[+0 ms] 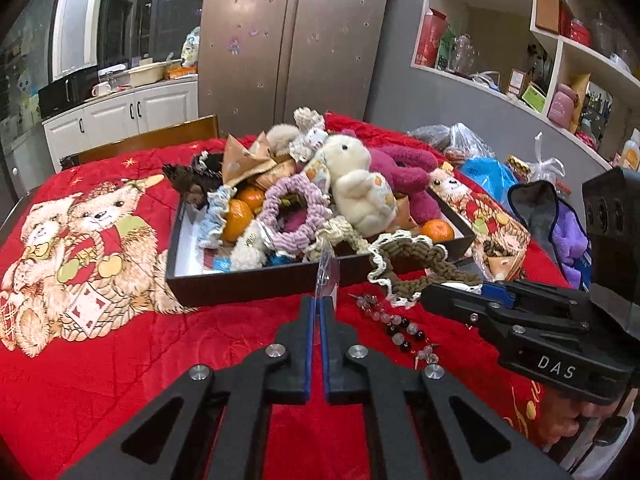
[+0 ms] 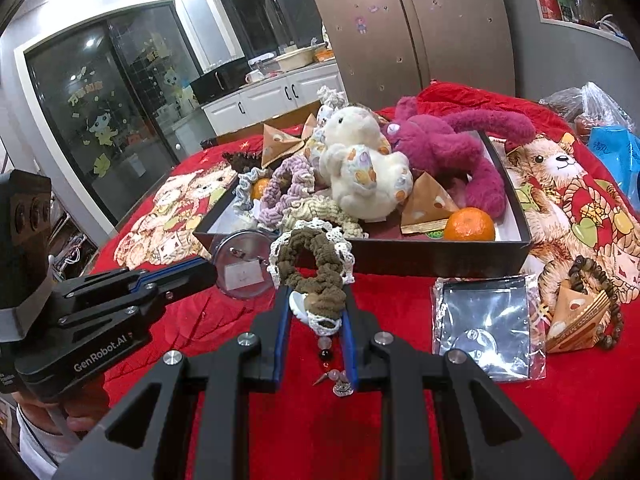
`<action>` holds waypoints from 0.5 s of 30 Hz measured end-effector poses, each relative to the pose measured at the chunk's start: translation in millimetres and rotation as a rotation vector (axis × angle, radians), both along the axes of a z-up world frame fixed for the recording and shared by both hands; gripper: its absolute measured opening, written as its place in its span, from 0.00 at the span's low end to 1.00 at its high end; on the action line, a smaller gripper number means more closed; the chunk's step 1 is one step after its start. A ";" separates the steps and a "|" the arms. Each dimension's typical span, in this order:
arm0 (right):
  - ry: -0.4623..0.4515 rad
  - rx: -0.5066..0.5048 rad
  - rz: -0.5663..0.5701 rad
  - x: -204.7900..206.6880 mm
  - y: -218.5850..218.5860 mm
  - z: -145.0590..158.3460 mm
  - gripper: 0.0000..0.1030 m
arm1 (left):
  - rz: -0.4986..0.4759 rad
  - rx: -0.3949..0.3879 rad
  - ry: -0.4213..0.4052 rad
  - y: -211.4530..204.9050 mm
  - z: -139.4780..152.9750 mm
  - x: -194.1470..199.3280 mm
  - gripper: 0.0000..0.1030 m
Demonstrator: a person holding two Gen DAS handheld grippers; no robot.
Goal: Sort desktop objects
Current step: 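Carry the mirror with left gripper while right carries the brown scrunchie over the box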
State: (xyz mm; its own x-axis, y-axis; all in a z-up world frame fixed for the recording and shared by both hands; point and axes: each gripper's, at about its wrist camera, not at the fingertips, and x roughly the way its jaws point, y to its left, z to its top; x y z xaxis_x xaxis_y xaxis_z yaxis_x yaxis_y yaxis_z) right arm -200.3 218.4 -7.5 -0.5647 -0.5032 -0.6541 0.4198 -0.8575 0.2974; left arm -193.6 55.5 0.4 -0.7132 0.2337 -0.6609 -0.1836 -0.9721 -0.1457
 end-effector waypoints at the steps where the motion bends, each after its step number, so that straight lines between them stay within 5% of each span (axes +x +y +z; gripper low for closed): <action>1: 0.006 -0.009 -0.001 0.8 1.1 1.5 0.23 | 0.003 -0.001 0.008 -1.6 2.0 0.8 0.02; 15: 0.052 -0.035 0.007 7.9 -2.9 11.0 0.23 | 0.055 0.014 0.070 -19.3 21.6 9.3 0.01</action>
